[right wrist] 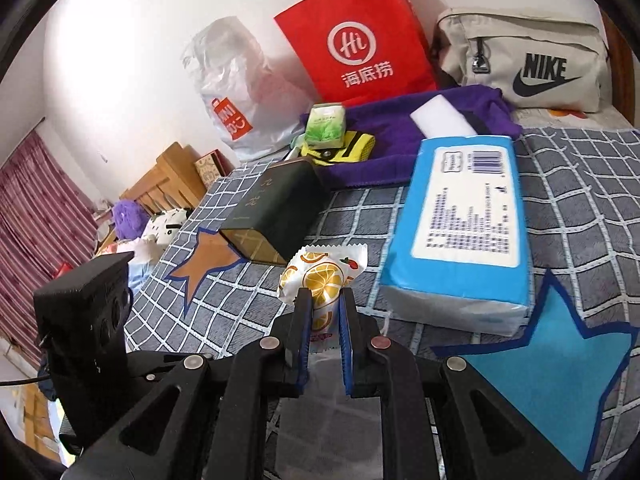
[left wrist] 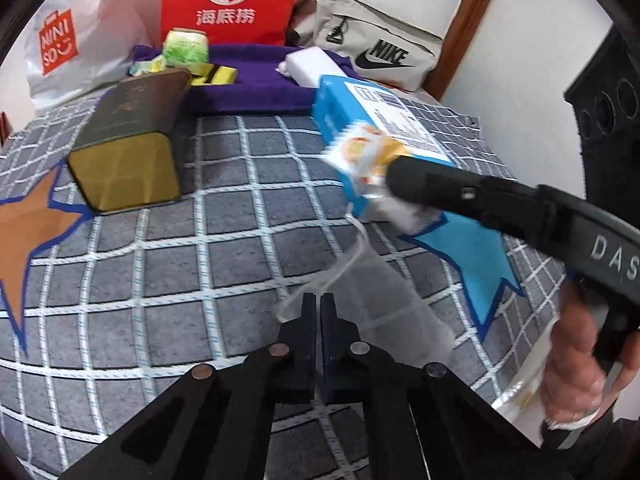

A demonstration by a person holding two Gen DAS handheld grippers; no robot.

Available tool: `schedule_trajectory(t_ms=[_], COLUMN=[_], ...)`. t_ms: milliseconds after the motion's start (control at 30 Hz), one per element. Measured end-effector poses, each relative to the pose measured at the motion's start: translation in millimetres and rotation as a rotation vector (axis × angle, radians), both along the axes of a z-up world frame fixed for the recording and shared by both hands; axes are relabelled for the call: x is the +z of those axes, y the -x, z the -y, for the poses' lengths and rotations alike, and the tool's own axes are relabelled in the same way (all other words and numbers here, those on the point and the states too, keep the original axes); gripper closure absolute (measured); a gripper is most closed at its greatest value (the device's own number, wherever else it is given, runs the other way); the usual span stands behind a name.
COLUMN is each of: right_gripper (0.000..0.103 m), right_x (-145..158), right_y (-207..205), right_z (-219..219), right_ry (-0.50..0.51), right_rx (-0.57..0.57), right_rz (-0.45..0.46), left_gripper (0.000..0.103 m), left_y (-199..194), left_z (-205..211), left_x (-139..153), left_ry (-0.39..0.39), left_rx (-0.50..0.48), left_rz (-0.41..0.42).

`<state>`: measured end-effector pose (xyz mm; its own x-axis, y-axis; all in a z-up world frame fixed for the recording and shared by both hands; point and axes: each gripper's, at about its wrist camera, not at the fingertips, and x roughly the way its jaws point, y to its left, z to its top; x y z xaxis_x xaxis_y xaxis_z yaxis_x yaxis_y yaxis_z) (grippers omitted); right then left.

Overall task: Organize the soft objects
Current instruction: 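Grasp the wipe packet with the right gripper while the left gripper grasps the mesh bag, then carry the wipe packet with the right gripper while the left gripper carries the mesh bag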

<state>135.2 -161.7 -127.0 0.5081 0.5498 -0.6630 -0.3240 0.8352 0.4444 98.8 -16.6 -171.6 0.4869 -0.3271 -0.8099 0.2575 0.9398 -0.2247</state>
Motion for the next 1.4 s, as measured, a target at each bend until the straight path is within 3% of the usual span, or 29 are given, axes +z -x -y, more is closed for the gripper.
schedule_trajectory(t_ms=[200,367,433,467,533,600,733,833,967,1067,1133,1200,1300,1400], right_gripper=[0.089,0.089,0.089,0.089,0.089,0.089,0.089,0.089,0.089,0.089,0.089,0.089,0.089,0.089], right_x=[3,-7,-14,-17,-23,-26,-23,-22,-29,-37,-40,-42,-43,-41], right_y=[6,20,27,30,33,37,43,46,46,44,43,42,42,41], right_z=[25,41,50,55,64,73,83,83,78,74,71,68,64,60], right_ry=[0.061,0.189,0.22,0.227,0.232,0.228,0.216,0.21,0.234,0.239,0.244,0.24,0.233,0.231], right_rx=[-0.035,-0.041,-0.047,-0.052,-0.067,-0.081,-0.089,-0.074,-0.053,-0.037,-0.028,-0.018,-0.008,-0.002], right_rz=[0.01,-0.004,-0.01,-0.015,-0.027,-0.035,-0.014,-0.005,-0.012,-0.029,-0.036,-0.045,-0.045,-0.042], left_gripper=[0.1,0.095,0.077,0.074,0.051,0.036,0.024,0.023,0.024,0.049,0.072,0.086,0.095,0.096], left_y=[-3,-5,-6,-6,-4,-5,-5,-8,-10,-10,-10,-11,-14,-14], left_z=[-13,-6,-1,2,7,15,38,52,65,69,68,64,56,48], left_x=[1,-3,-8,-9,-8,-7,-10,-12,-15,-11,-9,-7,-6,-6], left_ry=[-0.007,0.001,-0.015,-0.014,-0.002,-0.004,-0.101,-0.166,-0.235,-0.222,-0.209,-0.189,-0.15,-0.134], left_rx=[0.039,0.029,0.024,0.021,0.013,-0.001,0.009,0.027,0.039,0.019,0.021,0.009,0.014,0.03], left_rz=[-0.018,-0.067,-0.094,-0.097,-0.102,-0.11,-0.094,-0.084,-0.057,-0.027,-0.014,-0.018,-0.04,-0.055])
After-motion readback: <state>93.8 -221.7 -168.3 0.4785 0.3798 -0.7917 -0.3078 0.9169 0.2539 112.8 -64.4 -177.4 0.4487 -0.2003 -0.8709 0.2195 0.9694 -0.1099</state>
